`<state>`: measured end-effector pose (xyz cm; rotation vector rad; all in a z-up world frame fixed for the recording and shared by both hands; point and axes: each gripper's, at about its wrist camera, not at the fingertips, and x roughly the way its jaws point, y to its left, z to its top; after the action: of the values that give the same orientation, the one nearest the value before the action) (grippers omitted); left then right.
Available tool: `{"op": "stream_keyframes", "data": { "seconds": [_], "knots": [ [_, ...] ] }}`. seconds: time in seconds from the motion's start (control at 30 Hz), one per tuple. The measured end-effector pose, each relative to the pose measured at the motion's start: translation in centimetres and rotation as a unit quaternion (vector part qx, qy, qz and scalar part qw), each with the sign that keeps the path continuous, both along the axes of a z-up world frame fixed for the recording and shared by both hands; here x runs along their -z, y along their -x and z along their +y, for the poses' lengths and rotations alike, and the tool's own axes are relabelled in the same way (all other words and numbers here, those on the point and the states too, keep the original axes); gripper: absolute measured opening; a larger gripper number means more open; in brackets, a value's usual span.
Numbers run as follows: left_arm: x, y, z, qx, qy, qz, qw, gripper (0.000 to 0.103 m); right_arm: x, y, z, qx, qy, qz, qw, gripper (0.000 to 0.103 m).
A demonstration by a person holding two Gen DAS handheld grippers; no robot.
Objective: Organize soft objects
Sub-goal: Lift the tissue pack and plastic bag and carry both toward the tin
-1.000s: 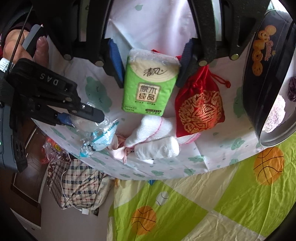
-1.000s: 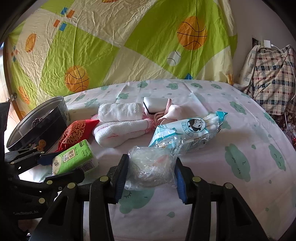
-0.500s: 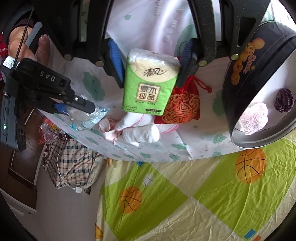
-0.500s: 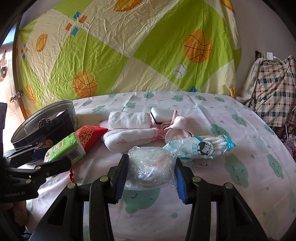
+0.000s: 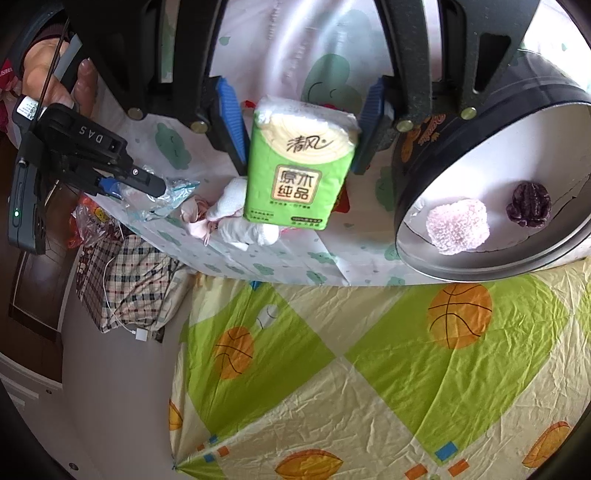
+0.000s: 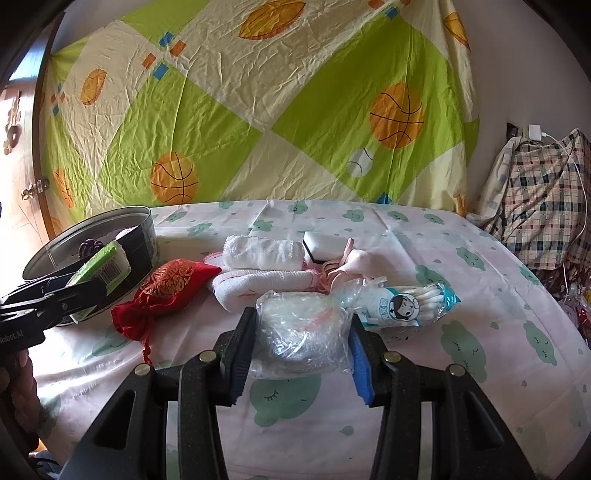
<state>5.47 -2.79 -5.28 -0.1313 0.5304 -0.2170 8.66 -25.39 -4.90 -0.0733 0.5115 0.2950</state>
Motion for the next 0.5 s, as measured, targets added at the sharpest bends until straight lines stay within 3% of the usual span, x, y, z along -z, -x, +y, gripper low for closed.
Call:
{"op": "stream_keyframes", "data": {
  "seconds": [0.5],
  "knots": [
    [-0.2, 1.2, 1.0, -0.026, -0.001, -0.021, 0.9994, 0.054, -0.4, 1.3, 1.5, 0.012, -0.01, -0.033, 0.999, 0.049]
  ]
}}
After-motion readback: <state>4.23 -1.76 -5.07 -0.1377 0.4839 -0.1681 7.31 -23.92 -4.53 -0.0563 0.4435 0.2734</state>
